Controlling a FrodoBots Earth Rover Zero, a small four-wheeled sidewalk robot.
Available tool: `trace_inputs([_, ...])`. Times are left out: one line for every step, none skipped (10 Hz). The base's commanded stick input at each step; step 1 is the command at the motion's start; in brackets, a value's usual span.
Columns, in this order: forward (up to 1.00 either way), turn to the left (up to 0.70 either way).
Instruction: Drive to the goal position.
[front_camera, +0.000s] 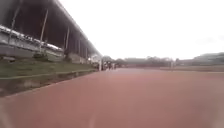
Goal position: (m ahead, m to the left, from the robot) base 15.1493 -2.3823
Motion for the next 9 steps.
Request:
trace_inputs([0.7,0.01])
trace_inputs([0.7,0.01])
trace_inputs([0.7,0.01])
trace_inputs([0.7,0.01])
trace_inputs([0.7,0.01])
trace_inputs([0.7,0.01])
trace_inputs([0.7,0.01])
trace_inputs([0.7,0.01])
trace_inputs([0.7,0.01])
